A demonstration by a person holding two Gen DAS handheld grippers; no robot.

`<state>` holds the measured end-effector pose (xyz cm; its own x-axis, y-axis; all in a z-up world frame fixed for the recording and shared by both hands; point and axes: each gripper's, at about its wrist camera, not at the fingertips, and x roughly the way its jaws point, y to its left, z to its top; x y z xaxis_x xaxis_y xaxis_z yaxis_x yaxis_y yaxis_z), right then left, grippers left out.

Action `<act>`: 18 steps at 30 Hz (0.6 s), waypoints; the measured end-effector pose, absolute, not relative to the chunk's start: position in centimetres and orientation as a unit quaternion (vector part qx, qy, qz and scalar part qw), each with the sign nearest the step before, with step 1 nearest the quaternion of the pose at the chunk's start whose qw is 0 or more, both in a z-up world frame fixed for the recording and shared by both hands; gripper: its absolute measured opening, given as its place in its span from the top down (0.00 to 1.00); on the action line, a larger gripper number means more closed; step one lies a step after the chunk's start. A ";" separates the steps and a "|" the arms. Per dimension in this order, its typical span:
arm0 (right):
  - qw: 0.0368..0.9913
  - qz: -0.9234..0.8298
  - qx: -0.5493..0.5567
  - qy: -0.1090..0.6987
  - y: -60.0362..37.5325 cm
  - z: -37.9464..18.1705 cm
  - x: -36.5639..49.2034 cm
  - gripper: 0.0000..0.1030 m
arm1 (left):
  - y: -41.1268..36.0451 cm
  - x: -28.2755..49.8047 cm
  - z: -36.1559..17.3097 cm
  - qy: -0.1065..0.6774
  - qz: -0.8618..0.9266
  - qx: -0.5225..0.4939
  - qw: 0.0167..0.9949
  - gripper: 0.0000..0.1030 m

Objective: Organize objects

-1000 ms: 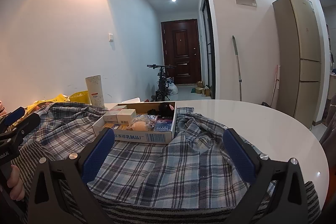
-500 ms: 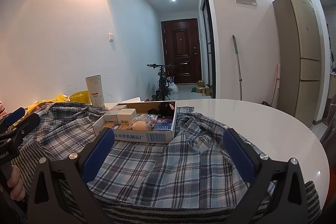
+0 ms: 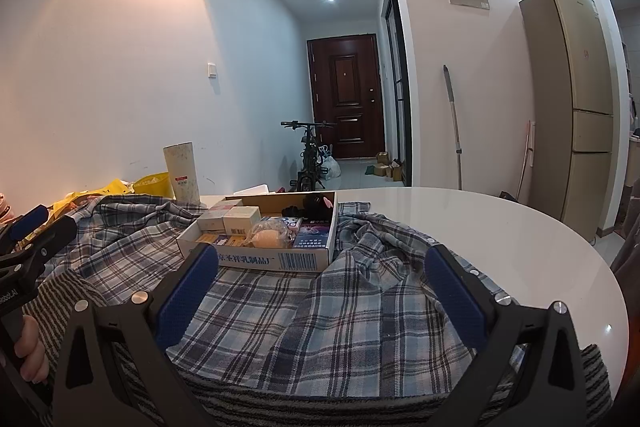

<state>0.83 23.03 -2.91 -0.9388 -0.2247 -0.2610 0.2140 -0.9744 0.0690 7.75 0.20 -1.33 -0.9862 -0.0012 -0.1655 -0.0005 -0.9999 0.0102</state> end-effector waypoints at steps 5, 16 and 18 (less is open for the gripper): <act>0.111 -0.984 0.135 -0.020 23.0 -2.9 0.8 0.00 | 0.2 7.8 -1.4 -0.005 -0.997 0.083 0.000 0.00; 0.112 -0.984 0.135 -0.020 23.1 -2.9 0.8 0.00 | 0.1 7.8 -1.4 -0.005 -0.997 0.083 0.000 0.00; 0.112 -0.984 0.135 -0.021 23.1 -2.9 0.8 0.00 | 0.1 7.8 -1.4 -0.005 -0.997 0.083 0.000 0.00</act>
